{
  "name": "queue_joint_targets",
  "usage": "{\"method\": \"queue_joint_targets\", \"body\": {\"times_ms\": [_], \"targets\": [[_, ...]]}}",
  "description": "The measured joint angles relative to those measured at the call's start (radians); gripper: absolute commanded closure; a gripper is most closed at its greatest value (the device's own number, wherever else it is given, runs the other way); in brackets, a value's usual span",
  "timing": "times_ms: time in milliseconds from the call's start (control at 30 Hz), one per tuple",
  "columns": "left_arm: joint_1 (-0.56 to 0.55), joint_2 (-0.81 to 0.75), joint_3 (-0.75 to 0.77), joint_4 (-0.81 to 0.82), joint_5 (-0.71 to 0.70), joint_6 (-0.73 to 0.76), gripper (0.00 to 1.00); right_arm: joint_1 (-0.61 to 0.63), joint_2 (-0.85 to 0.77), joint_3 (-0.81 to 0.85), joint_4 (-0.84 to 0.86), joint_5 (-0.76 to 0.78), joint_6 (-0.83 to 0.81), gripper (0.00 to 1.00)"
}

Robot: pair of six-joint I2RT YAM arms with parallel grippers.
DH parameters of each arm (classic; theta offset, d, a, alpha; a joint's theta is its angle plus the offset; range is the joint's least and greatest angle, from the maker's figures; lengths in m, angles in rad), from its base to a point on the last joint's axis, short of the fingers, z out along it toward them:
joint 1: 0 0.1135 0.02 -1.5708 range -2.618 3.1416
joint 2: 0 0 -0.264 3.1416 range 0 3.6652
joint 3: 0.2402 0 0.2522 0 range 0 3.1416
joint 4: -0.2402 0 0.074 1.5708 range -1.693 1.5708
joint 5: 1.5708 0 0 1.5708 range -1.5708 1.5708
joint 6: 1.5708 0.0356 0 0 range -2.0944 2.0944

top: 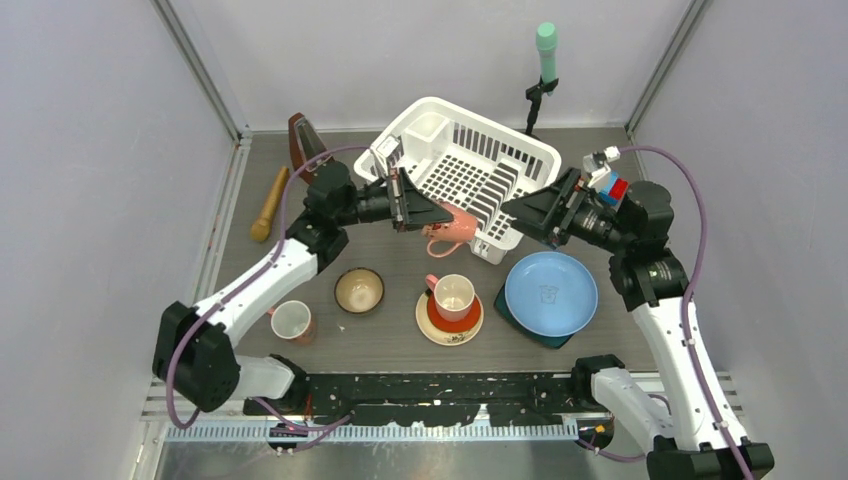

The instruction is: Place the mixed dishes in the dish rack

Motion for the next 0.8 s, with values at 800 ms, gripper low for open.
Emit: {"method": "queue_joint_targets", "body": {"times_ms": [800], "targets": [[-0.087,0.239,0.022,0.493,-0.022,-0.505,1.00,0.170,0.075,-0.127,0.217,0.077,-0.079,0.00]]}}
